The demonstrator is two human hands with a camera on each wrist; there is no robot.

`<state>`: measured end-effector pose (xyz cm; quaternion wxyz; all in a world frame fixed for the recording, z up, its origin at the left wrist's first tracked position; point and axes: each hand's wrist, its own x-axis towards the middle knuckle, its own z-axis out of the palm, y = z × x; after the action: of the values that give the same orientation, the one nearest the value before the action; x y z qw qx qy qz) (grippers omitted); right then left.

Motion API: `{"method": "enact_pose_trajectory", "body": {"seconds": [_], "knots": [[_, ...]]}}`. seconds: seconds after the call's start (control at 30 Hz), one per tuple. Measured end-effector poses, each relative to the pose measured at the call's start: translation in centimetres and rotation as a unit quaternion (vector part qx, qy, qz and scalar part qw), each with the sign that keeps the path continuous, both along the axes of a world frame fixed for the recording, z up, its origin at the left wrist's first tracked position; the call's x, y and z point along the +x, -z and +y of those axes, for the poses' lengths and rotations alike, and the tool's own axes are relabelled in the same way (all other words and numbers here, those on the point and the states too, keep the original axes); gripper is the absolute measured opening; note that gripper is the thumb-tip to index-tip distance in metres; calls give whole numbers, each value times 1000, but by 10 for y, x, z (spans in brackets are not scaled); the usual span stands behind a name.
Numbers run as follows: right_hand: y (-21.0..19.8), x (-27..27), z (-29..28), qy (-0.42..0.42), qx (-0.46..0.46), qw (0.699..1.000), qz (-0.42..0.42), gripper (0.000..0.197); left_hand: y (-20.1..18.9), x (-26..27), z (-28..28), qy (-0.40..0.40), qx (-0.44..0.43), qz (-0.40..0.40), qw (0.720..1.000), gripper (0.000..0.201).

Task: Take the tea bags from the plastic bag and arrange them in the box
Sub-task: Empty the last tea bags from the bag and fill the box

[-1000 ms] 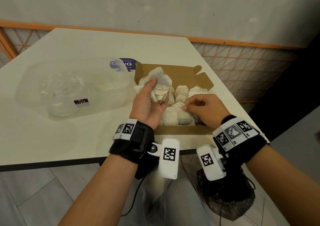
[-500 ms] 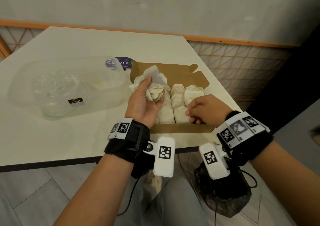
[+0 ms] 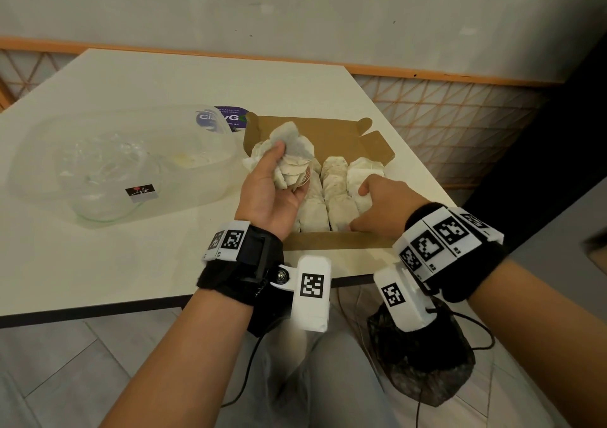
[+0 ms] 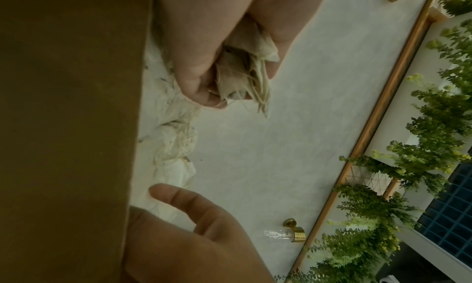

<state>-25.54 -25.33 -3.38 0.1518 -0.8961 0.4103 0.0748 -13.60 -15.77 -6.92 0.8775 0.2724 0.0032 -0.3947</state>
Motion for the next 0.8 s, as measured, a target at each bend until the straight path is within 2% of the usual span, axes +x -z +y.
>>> {"method": "enact_pose_trajectory", "body": {"seconds": [0.17,0.33,0.4,0.5,0.53,0.63,0.8], "knots": [[12,0,3,53,-18,997,-52,61,0,-1,0,2,-1,1,1000,6],[19,1,9,66,-47,991,-106,62,-1,-2,1,1,4,-8,1000,7],[19,0,7,69,-33,990,-118,55,-1,-3,1,-1,8,-8,1000,8],[18,-4,6,58,-27,989,-131,23,-3,-3,1,-3,7,-7,1000,8],[19,-6,6,51,-32,990,-131,18,-3,-3,1,-4,6,-6,1000,8],[23,-7,7,35,-42,989,-138,15,-3,-3,1,-4,3,-4,1000,8],[14,-11,3,52,-13,975,-218,20,-2,-2,1,-3,6,-5,1000,6]]}}
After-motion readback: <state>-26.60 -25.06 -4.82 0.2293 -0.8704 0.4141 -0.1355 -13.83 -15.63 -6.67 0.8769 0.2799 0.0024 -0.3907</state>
